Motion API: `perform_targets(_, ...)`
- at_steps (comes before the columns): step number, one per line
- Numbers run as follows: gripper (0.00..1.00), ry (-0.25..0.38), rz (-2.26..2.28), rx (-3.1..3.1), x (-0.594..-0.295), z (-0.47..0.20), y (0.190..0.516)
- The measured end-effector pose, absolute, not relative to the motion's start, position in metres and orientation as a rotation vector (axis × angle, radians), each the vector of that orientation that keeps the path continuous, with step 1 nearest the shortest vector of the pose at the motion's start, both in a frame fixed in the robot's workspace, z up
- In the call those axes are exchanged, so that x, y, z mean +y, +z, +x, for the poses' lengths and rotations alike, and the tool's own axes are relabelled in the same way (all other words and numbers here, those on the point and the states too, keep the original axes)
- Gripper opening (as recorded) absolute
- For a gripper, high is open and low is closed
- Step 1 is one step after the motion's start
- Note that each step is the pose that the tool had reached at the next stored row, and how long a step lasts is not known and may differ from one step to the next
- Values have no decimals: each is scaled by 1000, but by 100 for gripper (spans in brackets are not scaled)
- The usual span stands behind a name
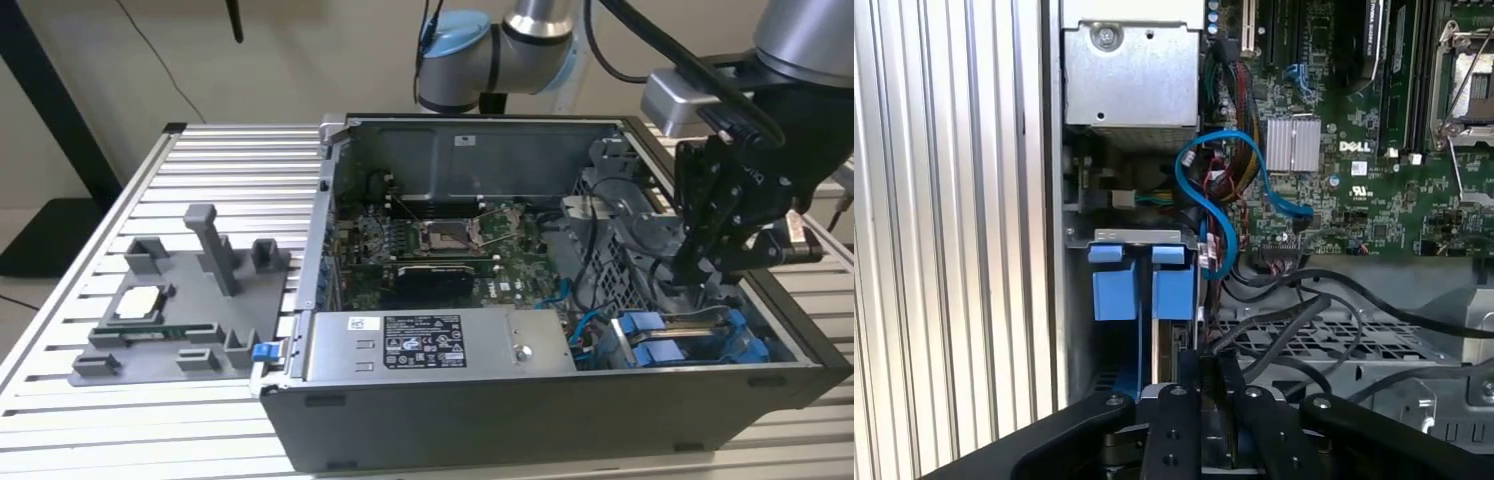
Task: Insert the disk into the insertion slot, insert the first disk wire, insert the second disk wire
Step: 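Insert the first disk wire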
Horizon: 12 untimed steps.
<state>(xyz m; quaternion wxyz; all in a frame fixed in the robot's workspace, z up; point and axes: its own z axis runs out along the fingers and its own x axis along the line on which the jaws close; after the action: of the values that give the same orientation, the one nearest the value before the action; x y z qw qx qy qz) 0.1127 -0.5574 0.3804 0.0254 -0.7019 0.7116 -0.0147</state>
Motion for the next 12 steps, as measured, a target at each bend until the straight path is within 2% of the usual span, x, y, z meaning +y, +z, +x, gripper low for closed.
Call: perform_targets(12, 0, -44, -2171, 2201, -571, 117, 371)
